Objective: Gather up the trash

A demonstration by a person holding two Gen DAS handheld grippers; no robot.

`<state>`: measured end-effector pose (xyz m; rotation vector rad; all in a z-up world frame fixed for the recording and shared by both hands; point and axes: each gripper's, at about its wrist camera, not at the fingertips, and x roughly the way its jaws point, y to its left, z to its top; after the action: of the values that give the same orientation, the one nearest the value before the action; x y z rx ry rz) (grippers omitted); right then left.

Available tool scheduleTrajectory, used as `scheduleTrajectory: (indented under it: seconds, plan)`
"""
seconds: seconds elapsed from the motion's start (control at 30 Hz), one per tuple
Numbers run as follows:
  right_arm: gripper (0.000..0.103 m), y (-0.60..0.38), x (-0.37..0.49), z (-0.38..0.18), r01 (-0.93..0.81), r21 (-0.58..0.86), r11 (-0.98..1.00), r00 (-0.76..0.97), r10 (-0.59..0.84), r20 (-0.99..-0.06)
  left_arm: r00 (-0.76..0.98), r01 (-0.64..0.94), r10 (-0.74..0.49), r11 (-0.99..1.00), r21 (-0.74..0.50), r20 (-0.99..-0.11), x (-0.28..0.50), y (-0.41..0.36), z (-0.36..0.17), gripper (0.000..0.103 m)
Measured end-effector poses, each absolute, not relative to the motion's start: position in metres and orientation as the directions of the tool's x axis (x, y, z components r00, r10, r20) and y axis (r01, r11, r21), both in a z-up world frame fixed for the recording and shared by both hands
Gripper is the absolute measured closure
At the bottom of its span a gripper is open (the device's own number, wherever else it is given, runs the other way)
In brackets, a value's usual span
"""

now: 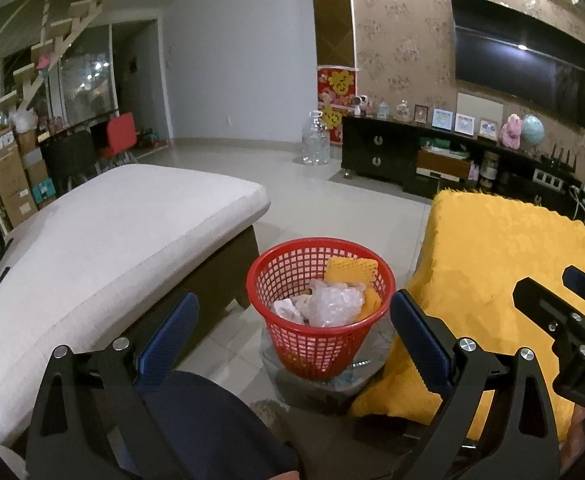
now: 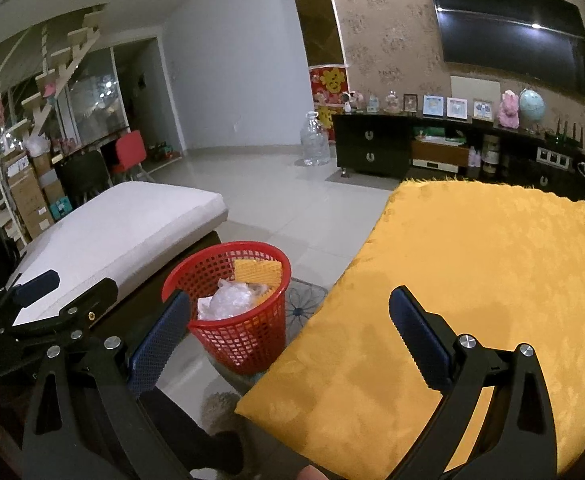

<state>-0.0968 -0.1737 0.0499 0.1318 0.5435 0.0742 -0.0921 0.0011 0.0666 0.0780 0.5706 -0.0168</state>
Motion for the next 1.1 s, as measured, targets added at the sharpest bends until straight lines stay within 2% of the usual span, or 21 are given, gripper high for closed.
scheduleTrajectory:
  seconds: [1.1]
  plan:
    - [0.007, -0.169, -0.096, 0.040, -0.053, 0.146, 0.988, 0.851, 0.121, -0.510, 0.834, 0.033, 0.013, 0.997, 0.074, -0.551, -0.091, 0.000, 0.063, 0.010]
